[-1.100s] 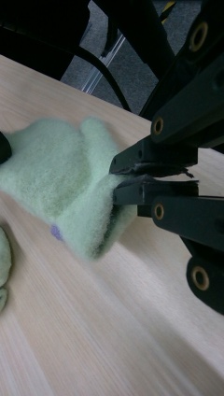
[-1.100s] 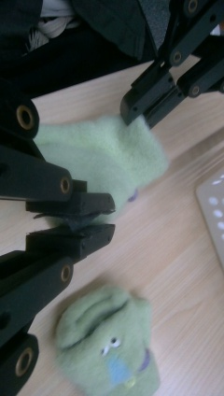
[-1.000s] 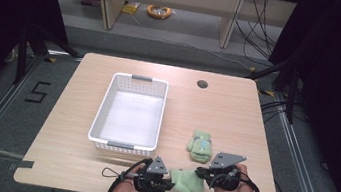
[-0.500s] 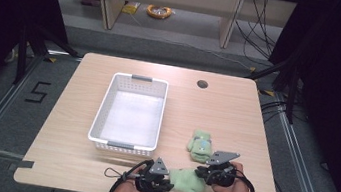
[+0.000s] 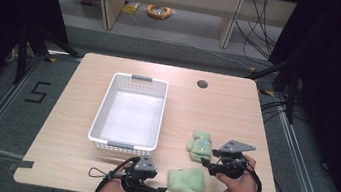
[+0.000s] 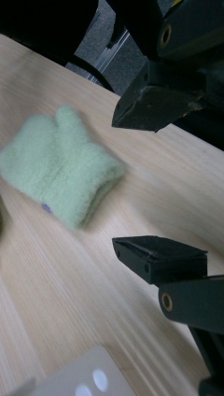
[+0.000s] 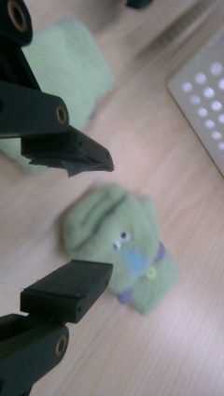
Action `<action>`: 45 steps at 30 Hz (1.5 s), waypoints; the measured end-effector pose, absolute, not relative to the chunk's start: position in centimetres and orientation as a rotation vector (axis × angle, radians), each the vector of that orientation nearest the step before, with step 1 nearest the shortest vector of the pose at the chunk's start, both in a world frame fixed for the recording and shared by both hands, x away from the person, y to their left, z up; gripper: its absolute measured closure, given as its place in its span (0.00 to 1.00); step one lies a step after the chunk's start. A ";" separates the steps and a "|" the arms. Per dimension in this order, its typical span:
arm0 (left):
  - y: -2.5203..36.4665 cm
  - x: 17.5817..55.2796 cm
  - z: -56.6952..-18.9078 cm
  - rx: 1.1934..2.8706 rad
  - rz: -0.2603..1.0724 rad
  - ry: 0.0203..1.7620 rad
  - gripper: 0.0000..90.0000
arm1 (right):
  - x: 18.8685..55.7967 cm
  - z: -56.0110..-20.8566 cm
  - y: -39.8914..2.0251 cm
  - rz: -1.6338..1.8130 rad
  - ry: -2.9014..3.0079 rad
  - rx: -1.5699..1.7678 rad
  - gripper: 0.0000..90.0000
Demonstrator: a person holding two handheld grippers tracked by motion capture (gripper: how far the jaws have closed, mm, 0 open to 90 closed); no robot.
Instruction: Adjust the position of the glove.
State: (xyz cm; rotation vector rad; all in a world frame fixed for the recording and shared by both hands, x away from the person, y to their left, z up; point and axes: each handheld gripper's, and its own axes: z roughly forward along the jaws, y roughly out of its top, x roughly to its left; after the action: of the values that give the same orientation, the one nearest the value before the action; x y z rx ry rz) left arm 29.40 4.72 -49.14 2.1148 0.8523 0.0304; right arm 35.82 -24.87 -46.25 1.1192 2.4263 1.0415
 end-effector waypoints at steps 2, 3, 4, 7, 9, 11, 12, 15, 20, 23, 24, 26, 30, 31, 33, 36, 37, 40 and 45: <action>5.3 29.2 -49.1 2.114 0.023 0.867 0.38 | 36.2 -46.1 -24.9 1.042 2.414 1.137 0.50; 5.5 29.1 -49.1 2.115 0.019 0.866 0.37 | 36.6 -46.0 -24.8 1.040 2.406 1.143 0.50; 5.9 29.0 -49.2 2.112 -0.007 0.876 0.35 | 37.5 -46.0 -24.7 1.042 2.382 1.150 0.51; 6.5 28.7 -49.4 2.121 -0.003 0.875 0.35 | 38.6 -45.8 -24.4 1.014 2.374 1.221 0.51; 6.8 28.5 -49.4 2.117 0.006 0.883 0.34 | 39.5 -45.9 -24.2 1.034 2.363 1.229 0.50; 7.1 28.2 -49.5 2.099 0.018 0.903 0.34 | 40.1 -45.9 -23.8 1.036 2.373 1.297 0.52; 7.1 28.2 -49.5 2.099 0.018 0.903 0.34 | 40.1 -45.9 -23.8 1.036 2.373 1.297 0.52; 8.0 27.9 -49.3 2.089 0.032 0.900 0.34 | 41.5 -47.0 -23.4 1.012 2.352 1.310 0.54; 8.7 27.7 -49.6 2.111 0.074 0.915 0.33 | 42.2 -47.5 -23.1 0.980 2.347 1.366 0.56; 8.7 27.5 -49.7 2.094 0.060 0.920 0.33 | 42.5 -47.5 -23.2 0.973 2.383 1.381 0.58; 8.7 27.5 -49.8 2.093 0.060 0.918 0.33 | 42.5 -47.6 -23.2 0.950 2.372 1.373 0.58; 8.7 27.6 -49.9 2.102 0.069 0.920 0.33 | 42.6 -47.7 -23.1 0.945 2.378 1.378 0.58; 8.7 27.6 -50.0 2.124 0.071 0.909 0.32 | 42.5 -48.1 -22.3 0.907 2.368 1.443 0.59; 8.6 27.6 -50.2 2.096 0.066 0.929 0.32 | 42.6 -48.5 -22.1 0.892 2.365 1.432 0.61; 8.9 27.7 -50.1 2.130 0.068 0.911 0.32 | 42.8 -49.0 -22.1 0.886 2.367 1.438 0.62; 8.7 27.6 -50.1 2.115 0.067 0.916 0.32 | 43.0 -49.3 -22.2 0.912 2.340 1.462 0.66; 8.8 27.6 -50.0 2.128 0.068 0.908 0.32 | 43.0 -49.2 -22.3 0.877 2.350 1.462 0.67; 8.8 27.6 -50.1 2.127 0.069 0.909 0.32 | 43.0 -49.3 -22.4 0.884 2.383 1.433 0.72; 8.8 27.7 -50.1 2.111 0.060 0.933 0.32 | 43.0 -49.5 -22.6 0.895 2.376 1.395 0.85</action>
State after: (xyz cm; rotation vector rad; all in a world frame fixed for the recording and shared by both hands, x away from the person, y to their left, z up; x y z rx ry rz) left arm 27.67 8.78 -50.15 2.1112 0.9328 0.0604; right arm 43.01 -22.60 -49.46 1.3946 2.3761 0.8947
